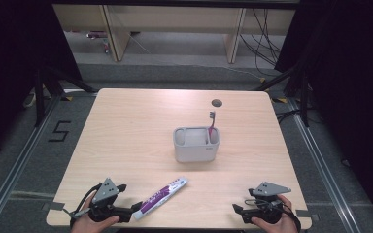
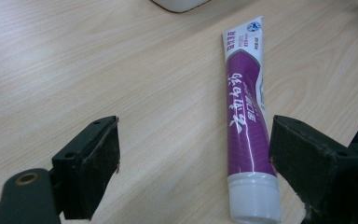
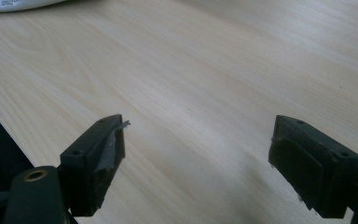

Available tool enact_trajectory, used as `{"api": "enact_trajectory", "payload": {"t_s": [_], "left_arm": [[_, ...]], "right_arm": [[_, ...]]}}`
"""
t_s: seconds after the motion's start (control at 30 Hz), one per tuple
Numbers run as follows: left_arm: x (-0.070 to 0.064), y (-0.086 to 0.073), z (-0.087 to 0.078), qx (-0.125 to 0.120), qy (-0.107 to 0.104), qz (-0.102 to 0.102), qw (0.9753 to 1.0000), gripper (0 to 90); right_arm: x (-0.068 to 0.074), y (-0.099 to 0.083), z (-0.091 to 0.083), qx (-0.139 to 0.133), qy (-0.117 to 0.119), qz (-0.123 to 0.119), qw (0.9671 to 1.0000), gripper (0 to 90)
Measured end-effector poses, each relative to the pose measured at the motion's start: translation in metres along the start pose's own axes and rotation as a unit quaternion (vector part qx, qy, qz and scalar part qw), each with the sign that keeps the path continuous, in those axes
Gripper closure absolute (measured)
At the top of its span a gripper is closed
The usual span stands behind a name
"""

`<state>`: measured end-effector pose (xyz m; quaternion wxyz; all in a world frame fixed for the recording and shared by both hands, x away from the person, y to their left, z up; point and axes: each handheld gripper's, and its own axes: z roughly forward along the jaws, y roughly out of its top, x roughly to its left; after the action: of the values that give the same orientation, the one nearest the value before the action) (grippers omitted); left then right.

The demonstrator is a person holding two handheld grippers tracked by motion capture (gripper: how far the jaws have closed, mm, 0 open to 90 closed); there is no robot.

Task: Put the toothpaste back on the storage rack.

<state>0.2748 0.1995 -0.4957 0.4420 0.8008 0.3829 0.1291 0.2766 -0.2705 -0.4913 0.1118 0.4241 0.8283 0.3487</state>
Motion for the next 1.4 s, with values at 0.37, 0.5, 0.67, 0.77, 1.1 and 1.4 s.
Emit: {"api": "enact_trajectory", "payload": {"t_s": [0.37,0.5,0.67,0.77,1.1,1.4], "left_arm": [[0.000,0.007,0.007,0.005,-0.029,-0.009,0.9995,16.0],[0.000,0.011,0.010,0.013,-0.038,-0.002,0.9992,16.1],[0.001,0.017,0.015,0.019,-0.044,0.002,0.9989,16.1],[-0.001,0.021,0.018,0.028,-0.046,0.008,0.9985,16.7],[-0.008,0.033,0.027,0.049,-0.061,0.034,0.9964,20.9],[-0.013,0.041,0.036,0.072,-0.073,0.044,0.9938,27.2]], "right_arm": [[-0.002,-0.001,0.001,-0.005,-0.003,-0.025,0.9997,19.5],[-0.003,-0.002,0.001,-0.010,-0.002,-0.026,0.9996,19.6],[-0.002,-0.001,0.000,-0.008,-0.004,-0.026,0.9996,19.7],[-0.002,-0.002,0.002,-0.010,0.007,-0.022,0.9997,19.8],[-0.001,-0.001,0.000,-0.003,0.003,-0.021,0.9998,20.3],[-0.002,-0.002,0.001,-0.009,0.004,-0.020,0.9998,20.4]]}}
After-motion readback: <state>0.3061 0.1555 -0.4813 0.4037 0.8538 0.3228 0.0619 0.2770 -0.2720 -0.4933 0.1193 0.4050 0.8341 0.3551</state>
